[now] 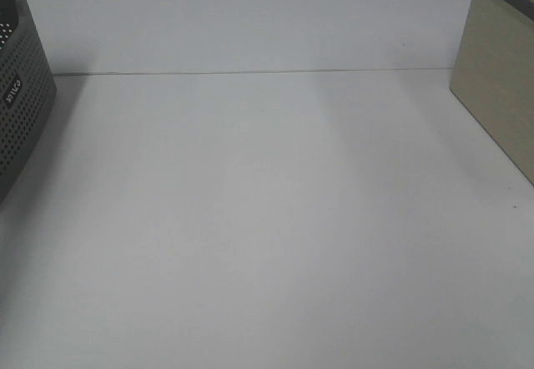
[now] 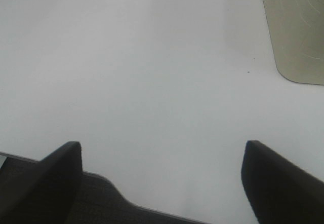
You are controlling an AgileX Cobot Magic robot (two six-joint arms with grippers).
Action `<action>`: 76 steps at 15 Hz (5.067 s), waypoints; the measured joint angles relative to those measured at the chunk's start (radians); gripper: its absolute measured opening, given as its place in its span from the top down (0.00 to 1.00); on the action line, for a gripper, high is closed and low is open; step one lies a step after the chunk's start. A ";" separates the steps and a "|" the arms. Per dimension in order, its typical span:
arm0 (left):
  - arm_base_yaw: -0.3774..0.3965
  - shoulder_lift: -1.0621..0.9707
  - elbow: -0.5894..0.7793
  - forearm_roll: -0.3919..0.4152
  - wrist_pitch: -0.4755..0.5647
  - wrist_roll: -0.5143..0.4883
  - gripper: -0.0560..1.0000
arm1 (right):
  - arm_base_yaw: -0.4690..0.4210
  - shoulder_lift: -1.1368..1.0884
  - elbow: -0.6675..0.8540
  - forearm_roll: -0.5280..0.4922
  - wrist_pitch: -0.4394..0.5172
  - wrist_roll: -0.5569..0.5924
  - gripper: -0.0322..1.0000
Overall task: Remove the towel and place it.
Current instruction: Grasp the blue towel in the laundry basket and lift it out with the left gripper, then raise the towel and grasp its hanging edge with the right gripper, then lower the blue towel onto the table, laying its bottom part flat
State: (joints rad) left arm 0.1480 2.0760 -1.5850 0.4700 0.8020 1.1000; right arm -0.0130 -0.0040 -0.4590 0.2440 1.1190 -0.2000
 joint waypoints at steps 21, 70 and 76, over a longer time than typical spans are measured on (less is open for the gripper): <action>-0.097 -0.745 0.000 -0.117 -0.093 -0.083 0.95 | 0.000 0.000 0.000 0.000 0.000 0.000 0.16; -0.822 -0.866 0.000 -0.195 -0.115 0.134 0.95 | 0.595 2.041 -0.935 1.494 -0.088 -1.676 0.67; -0.822 -0.861 0.000 -0.193 -0.115 0.061 0.95 | 0.595 2.015 -0.935 1.385 -0.065 -1.437 0.95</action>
State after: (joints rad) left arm -0.6740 1.2150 -1.5850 0.2770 0.6870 1.1610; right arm 0.5820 2.0110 -1.3940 1.6290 1.0540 -1.6370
